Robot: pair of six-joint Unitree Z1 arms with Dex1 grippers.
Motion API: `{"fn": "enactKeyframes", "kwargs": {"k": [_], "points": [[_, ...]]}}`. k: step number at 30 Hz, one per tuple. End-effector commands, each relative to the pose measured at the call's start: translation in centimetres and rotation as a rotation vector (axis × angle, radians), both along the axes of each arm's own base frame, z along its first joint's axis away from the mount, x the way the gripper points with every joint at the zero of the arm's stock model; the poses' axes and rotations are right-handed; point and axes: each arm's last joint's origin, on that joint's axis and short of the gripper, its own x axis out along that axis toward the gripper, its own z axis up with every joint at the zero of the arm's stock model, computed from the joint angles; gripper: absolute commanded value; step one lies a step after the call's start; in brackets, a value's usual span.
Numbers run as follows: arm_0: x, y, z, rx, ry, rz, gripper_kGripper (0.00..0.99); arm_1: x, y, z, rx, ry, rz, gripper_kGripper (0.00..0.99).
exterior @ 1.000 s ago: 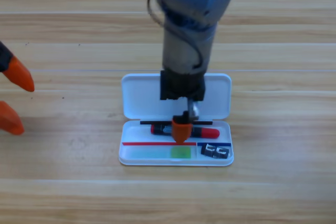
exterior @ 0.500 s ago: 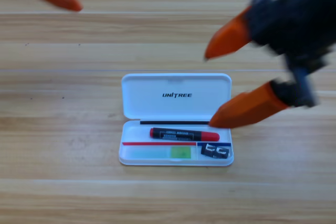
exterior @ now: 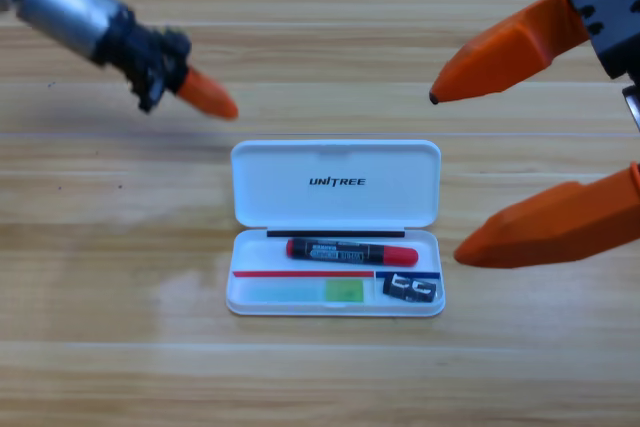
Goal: Clean up eraser and pencils
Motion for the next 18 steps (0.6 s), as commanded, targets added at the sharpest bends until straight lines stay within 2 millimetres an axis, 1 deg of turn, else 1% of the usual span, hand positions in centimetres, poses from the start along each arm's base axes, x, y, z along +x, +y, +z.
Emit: {"fn": "enactKeyframes", "kwargs": {"k": [1, 5, 10, 13, 18], "points": [[1.5, -0.5, -5.5, 0.010, 0.135, -0.010, 0.000, -0.4, -1.1, 0.2, 0.025, 0.008, -0.001, 0.990], [2.2, -1.8, -7.4, 0.018, 0.191, -0.048, 0.000, -0.4, -1.1, 0.2, 0.026, 0.012, -0.001, 0.990], [2.1, -3.4, -9.2, -0.010, 0.254, -0.092, 0.000, -0.6, -1.3, 0.4, 0.034, 0.010, -0.004, 0.990], [2.0, -4.6, -9.4, -0.021, 0.278, -0.116, 0.000, -0.6, -1.4, 0.3, 0.030, 0.015, -0.003, 0.990], [1.4, -6.5, -9.0, -0.016, 0.289, -0.155, 0.000, -0.7, -1.4, 0.1, 0.027, 0.021, -0.006, 0.990]]}}
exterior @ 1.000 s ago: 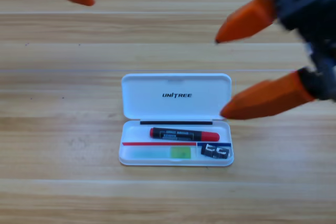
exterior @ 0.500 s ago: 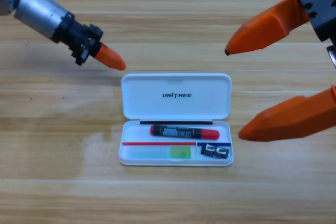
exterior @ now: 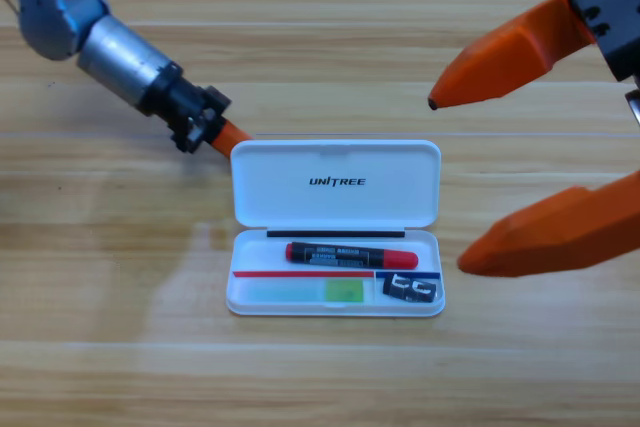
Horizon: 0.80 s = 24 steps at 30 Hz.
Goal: Clean up eraser and pencils
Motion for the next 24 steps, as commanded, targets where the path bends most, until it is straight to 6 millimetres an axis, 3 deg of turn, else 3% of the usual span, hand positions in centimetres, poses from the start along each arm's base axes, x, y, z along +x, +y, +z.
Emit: {"fn": "enactKeyframes", "kwargs": {"k": [1, 9, 24], "points": [[-1.2, -3.6, -2.1, -0.004, 0.065, -0.076, 0.000, -0.5, -1.4, 0.1, 0.018, 0.002, -0.018, 0.990], [-2.0, -5.2, -0.4, -0.012, 0.061, -0.104, 0.000, -0.2, -0.9, -0.2, 0.008, 0.013, -0.016, 0.990], [-2.9, -5.1, 3.8, -0.009, 0.048, -0.108, 0.000, 0.3, -0.2, -0.7, -0.009, 0.031, -0.014, 0.990]]}}
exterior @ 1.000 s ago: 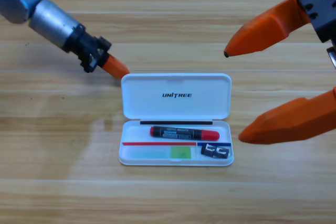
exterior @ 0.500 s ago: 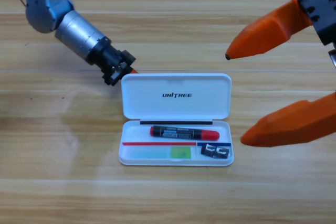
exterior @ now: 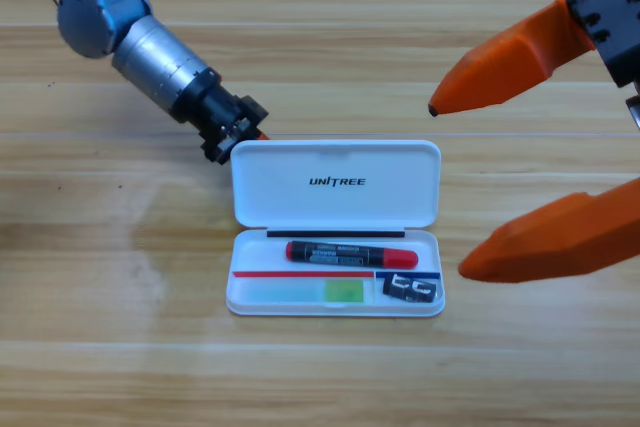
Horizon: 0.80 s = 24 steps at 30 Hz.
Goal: Clean up eraser and pencils
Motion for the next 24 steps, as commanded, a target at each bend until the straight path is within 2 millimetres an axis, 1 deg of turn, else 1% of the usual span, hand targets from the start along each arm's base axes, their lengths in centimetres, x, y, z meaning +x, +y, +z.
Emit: {"fn": "enactKeyframes", "kwargs": {"k": [1, 4, 8, 17, 24], "points": [[-0.8, -0.6, 2.7, -0.010, -0.009, -0.011, 0.000, 0.4, -0.1, -0.6, -0.009, 0.021, -0.016, 0.990], [-1.2, -0.5, 3.4, -0.006, -0.005, -0.008, 0.000, 0.4, -0.1, -0.6, -0.010, 0.022, -0.016, 0.990], [-1.8, -0.7, 3.7, 0.011, 0.000, -0.021, 0.000, 0.5, 0.0, -0.7, -0.012, 0.025, -0.017, 0.990], [-2.8, -1.9, 2.3, 0.043, 0.021, -0.069, 0.000, 0.5, 0.0, -0.7, -0.012, 0.030, -0.018, 0.990], [-3.7, -2.1, 2.2, 0.055, 0.039, -0.085, 0.000, 0.6, 0.1, -0.8, -0.014, 0.034, -0.020, 0.990]]}}
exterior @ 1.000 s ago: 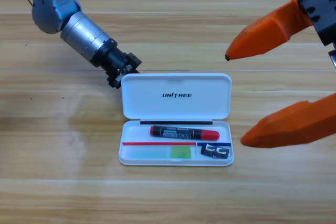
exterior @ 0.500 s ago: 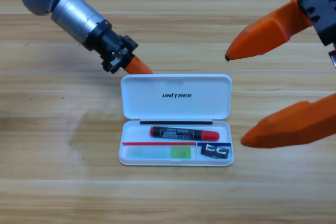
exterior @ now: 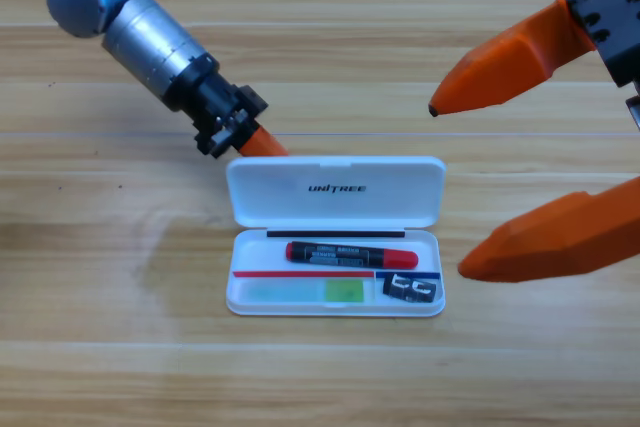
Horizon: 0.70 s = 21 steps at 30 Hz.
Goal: Clean up eraser and pencils
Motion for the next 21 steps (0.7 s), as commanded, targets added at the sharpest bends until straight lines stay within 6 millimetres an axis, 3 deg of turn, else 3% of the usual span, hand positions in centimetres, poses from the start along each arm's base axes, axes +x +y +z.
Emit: {"fn": "enactKeyframes", "kwargs": {"k": [1, 21], "points": [[-1.7, -1.3, -1.0, 0.027, 0.046, -0.050, 0.000, 0.6, 0.2, -0.8, -0.015, 0.031, -0.017, 0.990], [-5.9, -2.5, 0.9, 0.092, 0.015, -0.152, 0.000, 0.8, 0.5, -1.0, -0.023, 0.041, -0.021, 0.990]]}}
